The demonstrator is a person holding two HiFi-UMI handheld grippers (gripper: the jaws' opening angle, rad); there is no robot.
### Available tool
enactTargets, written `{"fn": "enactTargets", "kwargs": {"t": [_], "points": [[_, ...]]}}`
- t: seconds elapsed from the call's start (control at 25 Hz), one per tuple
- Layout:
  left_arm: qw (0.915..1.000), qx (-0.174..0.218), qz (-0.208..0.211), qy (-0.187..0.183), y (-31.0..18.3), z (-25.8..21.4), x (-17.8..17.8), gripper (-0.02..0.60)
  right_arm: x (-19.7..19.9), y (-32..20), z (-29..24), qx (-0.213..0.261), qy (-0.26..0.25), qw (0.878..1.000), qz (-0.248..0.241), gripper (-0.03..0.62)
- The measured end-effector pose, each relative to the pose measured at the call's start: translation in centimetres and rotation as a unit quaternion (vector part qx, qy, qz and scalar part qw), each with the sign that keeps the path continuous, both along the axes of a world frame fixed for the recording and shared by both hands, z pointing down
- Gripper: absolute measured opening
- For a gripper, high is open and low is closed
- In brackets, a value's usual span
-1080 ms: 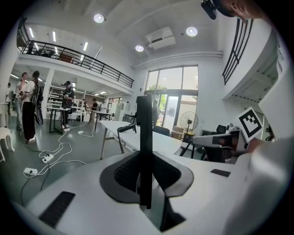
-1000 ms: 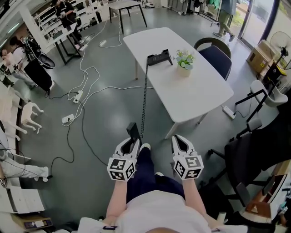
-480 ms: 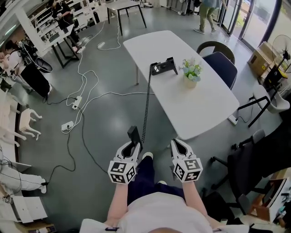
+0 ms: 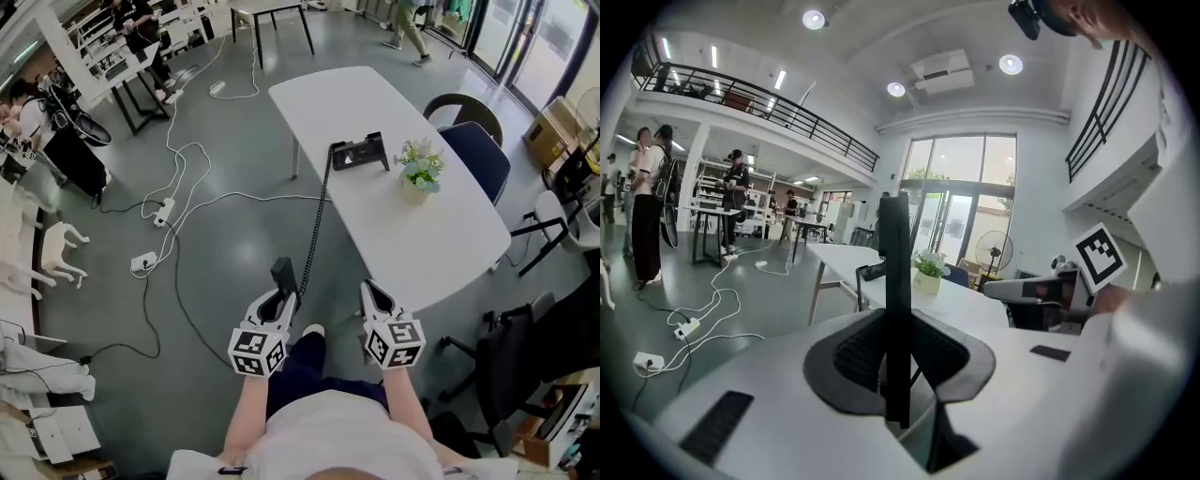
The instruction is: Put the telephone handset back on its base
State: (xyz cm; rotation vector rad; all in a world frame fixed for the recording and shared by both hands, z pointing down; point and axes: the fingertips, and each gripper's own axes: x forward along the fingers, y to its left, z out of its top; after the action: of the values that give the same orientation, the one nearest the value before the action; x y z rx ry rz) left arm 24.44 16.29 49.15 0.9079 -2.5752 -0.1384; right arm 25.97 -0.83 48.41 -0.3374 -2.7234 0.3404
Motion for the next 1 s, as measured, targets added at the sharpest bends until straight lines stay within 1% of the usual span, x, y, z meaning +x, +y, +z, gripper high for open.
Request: {"fn": "enactTargets", "kwargs": {"t": [0.36, 0.68, 0.8, 1.0], "points": [[1.0000, 0.005, 0.001, -0.003, 1.5, -0.5, -6.4, 0.084, -6.7, 1.3, -0.6, 0.008, 0.000, 1.000, -0.002, 0.041], [0.9999, 0.005, 0.010, -0.003, 2.7, -0.3, -11.6, 0.083, -12.1, 2.0, -0.4, 0.007, -0.001, 1.000, 0.011, 0.041], [0.9999, 0.005, 0.016, -0.002, 3.3, 0.0, -12.8, 0.083, -13.2, 2.3, -0.1, 0.008, 0.000, 1.000, 0.019, 0.041], [0.9998, 0.012, 0.016, 0.006, 4.0, 0.5, -13.7, 0.083, -13.4, 2.9, 0.6, 0.006, 0.014, 1.000, 0.023, 0.041]]}}
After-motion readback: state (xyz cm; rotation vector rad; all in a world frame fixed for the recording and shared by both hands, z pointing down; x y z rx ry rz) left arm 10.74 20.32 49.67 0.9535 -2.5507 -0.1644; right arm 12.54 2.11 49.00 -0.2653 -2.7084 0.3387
